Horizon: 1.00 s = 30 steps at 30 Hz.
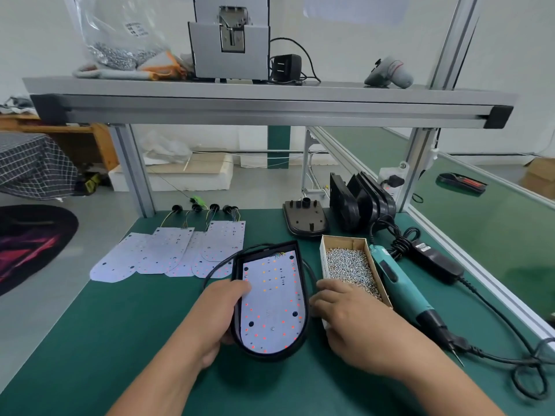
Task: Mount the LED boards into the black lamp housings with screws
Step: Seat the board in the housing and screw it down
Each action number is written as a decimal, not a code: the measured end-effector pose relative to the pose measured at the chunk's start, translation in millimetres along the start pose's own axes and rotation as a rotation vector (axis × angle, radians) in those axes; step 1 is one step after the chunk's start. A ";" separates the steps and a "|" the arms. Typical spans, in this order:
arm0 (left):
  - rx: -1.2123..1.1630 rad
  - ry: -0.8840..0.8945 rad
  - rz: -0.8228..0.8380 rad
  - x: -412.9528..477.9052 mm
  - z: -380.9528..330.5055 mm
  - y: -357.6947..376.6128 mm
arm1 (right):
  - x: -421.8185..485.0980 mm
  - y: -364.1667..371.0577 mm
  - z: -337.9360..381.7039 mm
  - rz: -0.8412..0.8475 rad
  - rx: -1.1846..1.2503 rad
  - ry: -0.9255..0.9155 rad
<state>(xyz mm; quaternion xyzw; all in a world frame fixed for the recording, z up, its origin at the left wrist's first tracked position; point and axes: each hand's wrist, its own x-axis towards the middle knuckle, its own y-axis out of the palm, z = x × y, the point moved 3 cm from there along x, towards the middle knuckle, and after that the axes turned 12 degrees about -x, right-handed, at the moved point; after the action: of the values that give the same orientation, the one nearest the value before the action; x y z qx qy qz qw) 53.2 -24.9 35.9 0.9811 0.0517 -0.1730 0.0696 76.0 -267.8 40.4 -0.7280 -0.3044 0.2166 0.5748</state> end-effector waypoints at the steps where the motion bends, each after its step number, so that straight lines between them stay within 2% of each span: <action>1: -0.020 0.001 -0.021 0.7 0.6 -0.8 | -1.2 -1.3 1.2 0.007 -0.020 -0.011; 5: -0.066 -0.009 -0.068 3.3 1.4 -5.0 | -8.3 -6.4 4.7 0.064 -0.055 -0.023; 12: -0.081 -0.025 -0.058 6.5 0.6 -7.3 | 7.3 -8.8 6.5 0.148 -0.211 -0.099; 16: -0.101 -0.037 -0.066 8.3 2.0 -9.0 | 11.3 -8.8 2.7 0.088 -0.165 -0.090; 20: -0.136 -0.018 -0.078 8.6 1.3 -8.4 | 6.0 -10.9 8.7 -0.129 -0.083 -0.148; 22: -0.171 -0.005 -0.083 8.7 0.5 -8.0 | 3.9 -15.6 9.5 -0.211 0.082 -0.165; 24: -0.240 0.025 -0.092 8.6 -0.6 -7.2 | -1.3 -20.2 1.8 -0.310 0.396 -0.078; 26: -0.312 0.061 -0.100 8.2 -1.0 -5.6 | -5.2 -22.7 -11.2 -0.445 0.874 0.176; 28: -0.338 0.087 -0.082 7.1 -0.6 -0.2 | -3.3 -22.2 -19.9 -0.658 1.380 0.444; 30: -0.305 0.110 -0.058 4.0 1.4 8.6 | 5.1 -19.1 -20.6 -0.745 1.704 0.610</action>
<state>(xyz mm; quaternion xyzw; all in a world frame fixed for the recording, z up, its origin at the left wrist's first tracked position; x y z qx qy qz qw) 57.5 -33.3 34.2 0.9653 0.1095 -0.1113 0.2095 89.7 -275.8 64.2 0.0492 -0.0947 -0.0288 0.9939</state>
